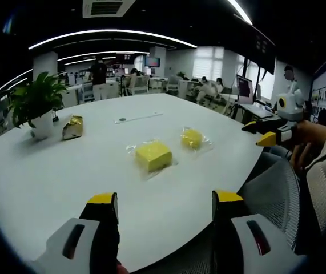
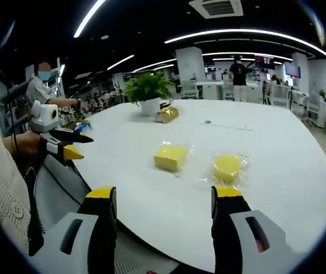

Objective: Compare the silicone blocks by pressing each to a similar depth, holding the contact briefly, and releasing to observe deformation and rebound differences across the visible hardness samples.

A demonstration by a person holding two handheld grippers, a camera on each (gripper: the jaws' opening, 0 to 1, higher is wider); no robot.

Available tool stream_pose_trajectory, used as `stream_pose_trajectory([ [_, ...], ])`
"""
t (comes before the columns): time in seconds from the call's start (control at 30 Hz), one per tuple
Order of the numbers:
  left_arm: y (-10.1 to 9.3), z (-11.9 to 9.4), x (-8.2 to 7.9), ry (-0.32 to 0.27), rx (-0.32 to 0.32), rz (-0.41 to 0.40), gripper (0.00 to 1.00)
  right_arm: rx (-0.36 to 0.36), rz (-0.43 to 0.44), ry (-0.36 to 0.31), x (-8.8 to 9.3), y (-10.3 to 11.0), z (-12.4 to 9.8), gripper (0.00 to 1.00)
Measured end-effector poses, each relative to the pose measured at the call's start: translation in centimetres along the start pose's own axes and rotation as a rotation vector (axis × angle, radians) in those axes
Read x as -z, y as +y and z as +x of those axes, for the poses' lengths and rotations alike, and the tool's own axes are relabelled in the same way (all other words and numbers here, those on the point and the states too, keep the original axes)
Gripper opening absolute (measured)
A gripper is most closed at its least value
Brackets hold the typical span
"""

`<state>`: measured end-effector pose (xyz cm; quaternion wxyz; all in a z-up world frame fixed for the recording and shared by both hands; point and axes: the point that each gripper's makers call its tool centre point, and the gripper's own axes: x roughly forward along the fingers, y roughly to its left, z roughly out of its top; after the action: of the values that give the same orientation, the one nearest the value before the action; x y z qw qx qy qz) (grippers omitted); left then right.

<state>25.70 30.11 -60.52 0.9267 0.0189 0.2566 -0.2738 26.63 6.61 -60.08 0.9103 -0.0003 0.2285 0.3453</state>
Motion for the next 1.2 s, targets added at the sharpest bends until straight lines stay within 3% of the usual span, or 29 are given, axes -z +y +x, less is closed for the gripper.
stream_pose_trajectory([
  [1.2,0.03,-0.02,0.17,0.002,0.012,0.002,0.66,-0.008,-0.016,0.014,0.02,0.55,0.32,0.61],
])
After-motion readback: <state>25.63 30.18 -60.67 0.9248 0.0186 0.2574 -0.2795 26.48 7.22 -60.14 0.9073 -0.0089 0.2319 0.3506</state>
